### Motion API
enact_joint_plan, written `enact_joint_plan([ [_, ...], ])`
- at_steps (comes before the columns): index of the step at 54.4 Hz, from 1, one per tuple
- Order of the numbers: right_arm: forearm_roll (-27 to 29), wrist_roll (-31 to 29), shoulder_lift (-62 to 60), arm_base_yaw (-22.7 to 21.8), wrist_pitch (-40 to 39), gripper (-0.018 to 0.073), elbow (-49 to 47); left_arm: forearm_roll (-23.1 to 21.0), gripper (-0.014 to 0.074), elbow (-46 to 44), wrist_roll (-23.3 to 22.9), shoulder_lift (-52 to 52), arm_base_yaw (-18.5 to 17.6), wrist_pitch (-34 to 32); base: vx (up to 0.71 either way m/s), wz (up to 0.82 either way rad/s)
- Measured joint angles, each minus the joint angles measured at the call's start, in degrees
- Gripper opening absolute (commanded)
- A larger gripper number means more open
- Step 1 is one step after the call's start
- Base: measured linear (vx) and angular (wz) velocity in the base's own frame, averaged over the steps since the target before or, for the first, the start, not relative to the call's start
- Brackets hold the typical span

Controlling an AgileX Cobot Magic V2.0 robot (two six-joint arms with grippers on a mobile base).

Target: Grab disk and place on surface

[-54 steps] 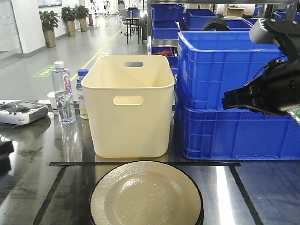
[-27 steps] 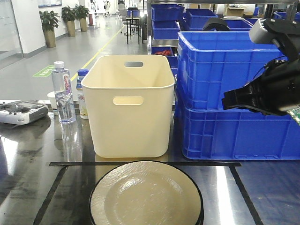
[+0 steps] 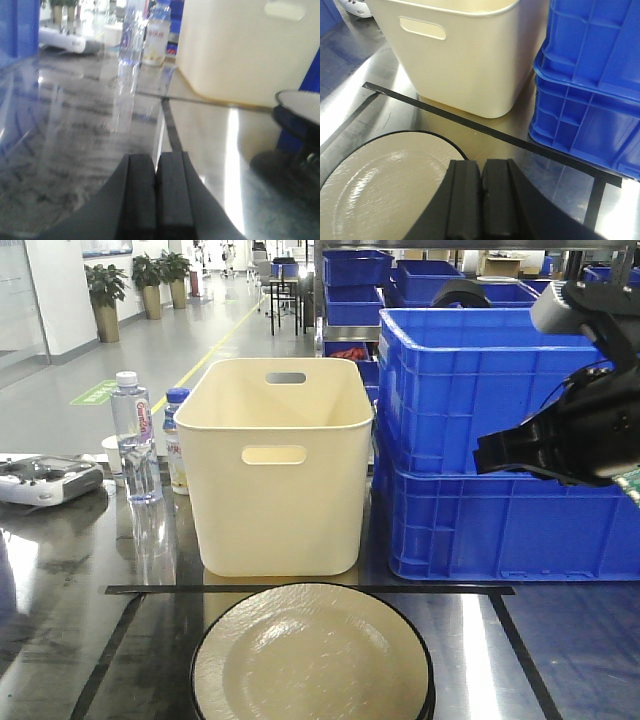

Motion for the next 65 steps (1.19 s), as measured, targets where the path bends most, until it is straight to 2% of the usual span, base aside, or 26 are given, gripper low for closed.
enact_joint_plan([
  [8, 0.0, 0.0, 0.0, 0.0, 0.2, 0.0029, 0.0, 0.0, -0.0009, 0.0, 0.0, -0.3, 0.2, 2.1, 0.0, 0.0],
  [45, 0.1, 0.0, 0.0, 0.0, 0.3, 0.0029, 0.0, 0.0, -0.0009, 0.0, 0.0, -0.3, 0.2, 2.4, 0.0, 0.0],
  [59, -6.3, -4.6, 0.0, 0.0, 0.3, 0.0029, 0.0, 0.0, -0.0008, 0.0, 0.0, -0.3, 0.2, 2.4, 0.0, 0.0],
  [65, -6.4, -4.7, -1.3, 0.0, 0.0, 0.0029, 1.0, 0.0, -0.0008, 0.0, 0.0, -0.3, 0.2, 2.4, 0.0, 0.0],
])
